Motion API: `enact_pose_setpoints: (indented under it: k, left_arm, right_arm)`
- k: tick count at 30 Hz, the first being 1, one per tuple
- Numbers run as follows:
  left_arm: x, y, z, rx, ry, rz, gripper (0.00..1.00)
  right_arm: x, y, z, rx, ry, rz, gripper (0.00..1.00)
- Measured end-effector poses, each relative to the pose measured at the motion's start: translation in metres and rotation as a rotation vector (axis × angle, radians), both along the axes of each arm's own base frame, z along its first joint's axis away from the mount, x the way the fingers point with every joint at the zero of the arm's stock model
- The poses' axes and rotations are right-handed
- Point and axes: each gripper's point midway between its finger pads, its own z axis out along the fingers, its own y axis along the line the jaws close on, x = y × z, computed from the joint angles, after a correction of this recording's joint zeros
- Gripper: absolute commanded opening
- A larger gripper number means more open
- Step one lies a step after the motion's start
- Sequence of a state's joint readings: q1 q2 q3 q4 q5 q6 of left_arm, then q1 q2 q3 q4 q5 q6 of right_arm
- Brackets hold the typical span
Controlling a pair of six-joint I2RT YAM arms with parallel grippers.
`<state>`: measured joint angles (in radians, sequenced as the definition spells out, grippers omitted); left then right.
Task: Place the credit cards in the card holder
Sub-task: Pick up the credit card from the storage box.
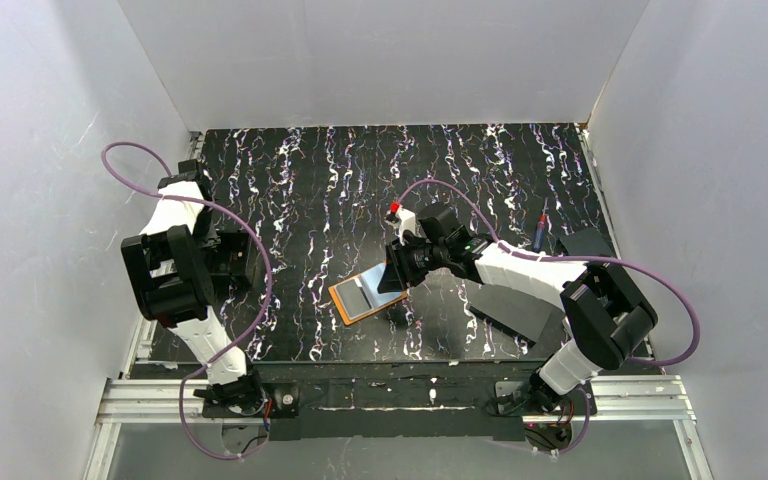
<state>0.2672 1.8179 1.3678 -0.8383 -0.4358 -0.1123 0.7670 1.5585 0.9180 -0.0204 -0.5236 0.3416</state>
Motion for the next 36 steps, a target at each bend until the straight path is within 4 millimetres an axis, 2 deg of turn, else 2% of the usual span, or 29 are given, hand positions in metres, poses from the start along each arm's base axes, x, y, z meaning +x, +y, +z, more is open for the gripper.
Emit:
enact_pose_setpoints:
  k: [7, 23, 36]
  left_arm:
    - [0.000, -0.001, 0.000, -0.007, 0.001, -0.001, 0.11]
    - [-0.002, -0.008, 0.001, -0.046, 0.006, 0.004, 0.05]
    - [0.003, -0.015, 0.021, -0.083, -0.044, 0.007, 0.01]
  right_arm:
    - [0.000, 0.000, 0.000, 0.000, 0.000, 0.000, 0.43]
    - [0.000, 0.000, 0.000, 0.000, 0.000, 0.000, 0.43]
    - [0.000, 0.000, 0.000, 0.000, 0.000, 0.000, 0.43]
